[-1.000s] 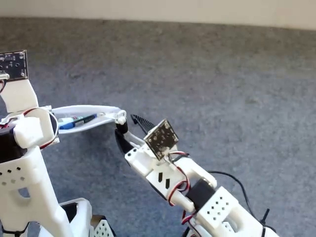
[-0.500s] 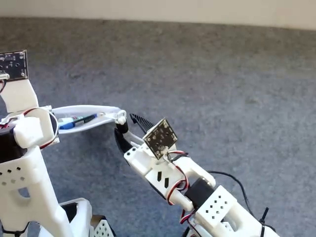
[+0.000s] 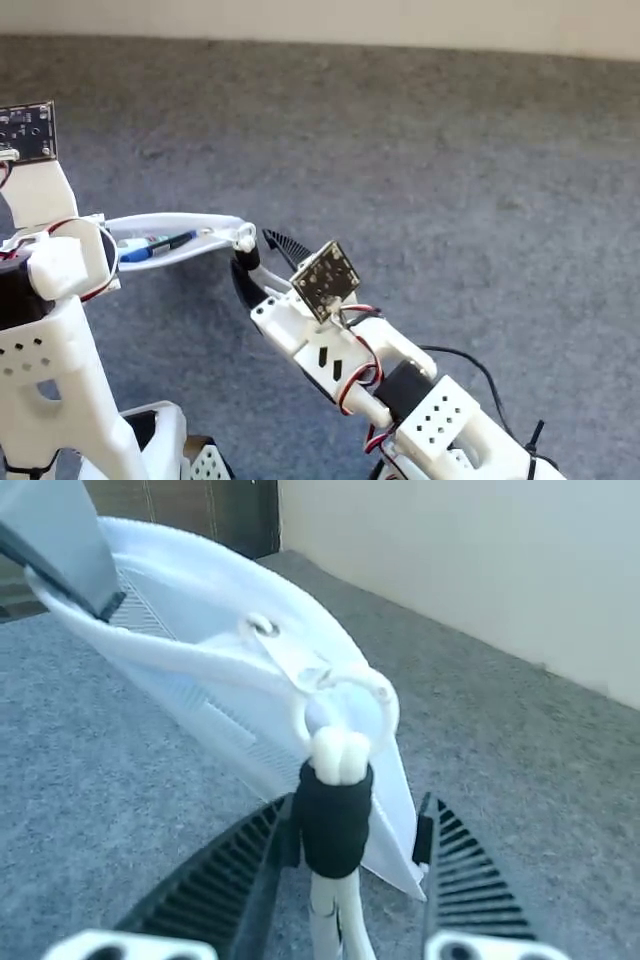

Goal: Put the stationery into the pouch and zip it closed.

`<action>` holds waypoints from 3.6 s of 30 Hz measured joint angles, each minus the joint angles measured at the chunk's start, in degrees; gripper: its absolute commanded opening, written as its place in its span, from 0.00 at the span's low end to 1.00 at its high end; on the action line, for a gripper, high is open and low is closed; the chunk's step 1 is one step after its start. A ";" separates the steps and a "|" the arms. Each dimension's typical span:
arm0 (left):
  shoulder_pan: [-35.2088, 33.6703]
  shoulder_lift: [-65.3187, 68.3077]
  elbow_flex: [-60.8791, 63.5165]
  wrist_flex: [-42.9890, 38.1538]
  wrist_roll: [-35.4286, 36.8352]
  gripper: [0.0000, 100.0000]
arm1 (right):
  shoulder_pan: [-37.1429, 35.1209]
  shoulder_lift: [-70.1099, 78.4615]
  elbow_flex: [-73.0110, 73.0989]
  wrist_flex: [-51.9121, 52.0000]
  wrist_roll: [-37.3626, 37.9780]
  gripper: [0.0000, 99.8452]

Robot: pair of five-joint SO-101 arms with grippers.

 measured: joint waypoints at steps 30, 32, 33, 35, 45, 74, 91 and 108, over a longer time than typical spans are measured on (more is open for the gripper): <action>0.09 0.00 0.00 0.00 0.00 0.01 | 0.00 -12.66 -3.25 19.43 0.00 0.01; 0.18 0.00 0.00 0.00 0.00 0.03 | 0.00 -13.89 -5.19 25.23 0.35 0.01; 0.18 0.00 0.00 0.00 0.00 0.06 | 0.00 -14.24 -5.98 27.78 1.14 0.01; 0.18 0.00 0.44 0.00 0.09 0.12 | -0.35 -14.68 -7.38 32.35 4.31 0.01; 1.05 0.97 -4.13 0.09 0.09 0.22 | -7.38 -15.82 -8.62 47.91 13.63 0.01; 47.03 -6.86 -7.56 -12.84 0.09 0.22 | -9.14 -35.43 -15.82 62.07 16.26 0.01; 50.81 -7.03 -7.82 -12.84 -2.37 0.21 | -3.96 -36.22 -15.82 62.15 16.26 0.01; 52.04 -7.12 -22.86 -6.15 -2.37 0.21 | -0.18 -36.22 -15.91 62.07 16.26 0.01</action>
